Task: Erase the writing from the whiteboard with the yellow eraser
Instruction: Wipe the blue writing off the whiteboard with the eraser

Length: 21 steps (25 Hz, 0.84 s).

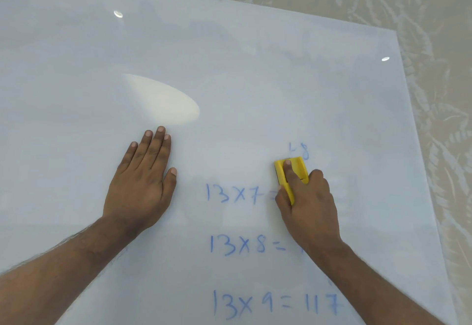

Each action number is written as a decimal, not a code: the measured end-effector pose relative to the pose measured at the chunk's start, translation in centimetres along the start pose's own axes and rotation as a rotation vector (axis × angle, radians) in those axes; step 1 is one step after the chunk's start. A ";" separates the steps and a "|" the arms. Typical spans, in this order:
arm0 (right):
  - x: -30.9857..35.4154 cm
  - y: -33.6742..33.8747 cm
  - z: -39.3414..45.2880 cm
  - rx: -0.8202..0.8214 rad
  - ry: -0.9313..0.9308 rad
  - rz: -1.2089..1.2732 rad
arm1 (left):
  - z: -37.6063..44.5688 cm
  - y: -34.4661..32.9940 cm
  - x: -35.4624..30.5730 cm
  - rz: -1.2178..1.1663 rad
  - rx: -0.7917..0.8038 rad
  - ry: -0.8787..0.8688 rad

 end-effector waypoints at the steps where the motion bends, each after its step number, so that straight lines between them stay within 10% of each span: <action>1: -0.3 0.1 -0.2 0.008 0.013 -0.006 | -0.1 0.0 -0.1 0.000 0.002 0.000; 21: -4.0 0.9 2.1 -0.059 -0.216 0.020 | -1.0 -0.1 -0.3 0.004 0.023 -0.011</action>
Point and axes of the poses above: each hand's wrist, its own z-axis towards the middle knuckle, its own y-axis out of the back of the hand, x = y × z, the point moved 7 cm from there along z, towards the middle knuckle, and after that the axes turned 3 degrees about -x, right-handed, at the moved point
